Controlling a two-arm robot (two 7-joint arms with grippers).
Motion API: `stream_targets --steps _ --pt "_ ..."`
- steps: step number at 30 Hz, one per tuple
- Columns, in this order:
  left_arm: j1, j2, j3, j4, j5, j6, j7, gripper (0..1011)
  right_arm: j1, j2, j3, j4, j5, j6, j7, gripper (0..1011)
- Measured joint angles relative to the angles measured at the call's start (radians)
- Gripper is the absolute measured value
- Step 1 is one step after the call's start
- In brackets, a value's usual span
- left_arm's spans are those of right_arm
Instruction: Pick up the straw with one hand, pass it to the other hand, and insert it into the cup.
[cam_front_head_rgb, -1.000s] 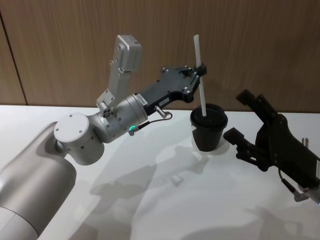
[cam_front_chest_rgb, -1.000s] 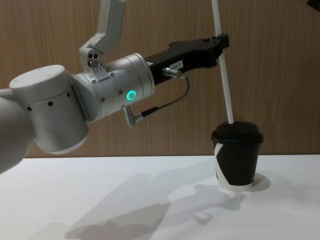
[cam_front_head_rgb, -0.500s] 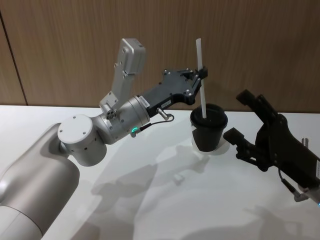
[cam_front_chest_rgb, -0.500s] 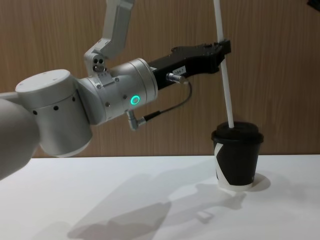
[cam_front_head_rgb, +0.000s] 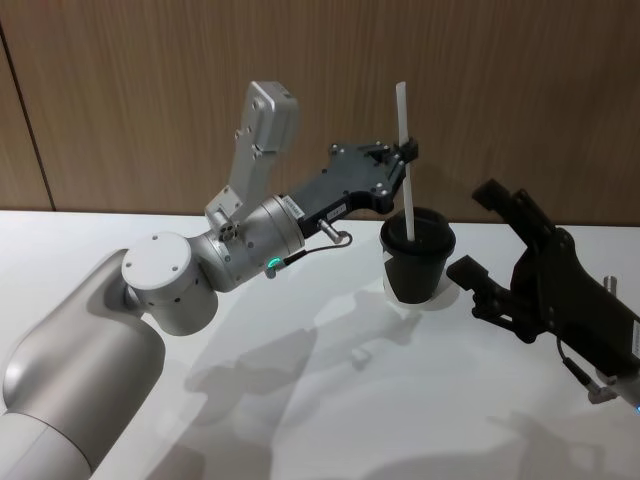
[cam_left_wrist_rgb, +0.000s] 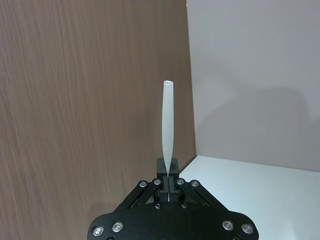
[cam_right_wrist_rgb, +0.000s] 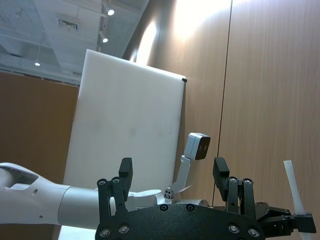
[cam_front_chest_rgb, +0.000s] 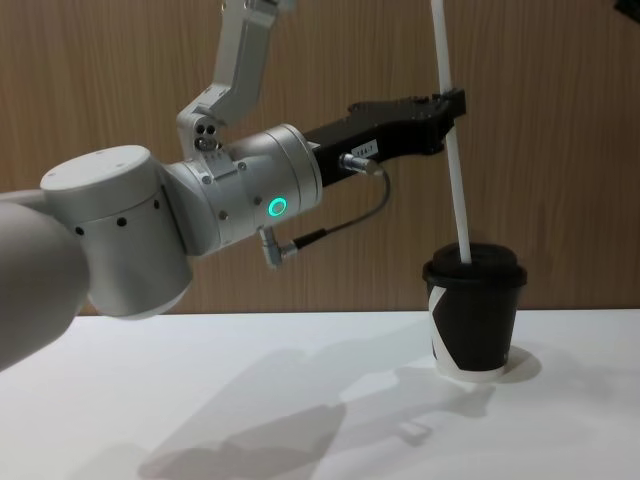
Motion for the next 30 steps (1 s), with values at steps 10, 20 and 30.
stream_targets --steps 10,20,30 --pt "0.001 -0.008 -0.002 0.019 0.012 0.01 0.016 10 0.0 0.0 0.0 0.0 0.0 0.0 0.0 1001" --pt "0.004 -0.016 -0.007 0.037 0.024 0.015 0.038 30 0.0 0.0 0.0 0.0 0.0 0.0 0.0 1001" --pt "0.005 -0.02 -0.009 0.046 0.03 0.017 0.048 352 0.0 0.0 0.0 0.0 0.0 0.0 0.0 1001"
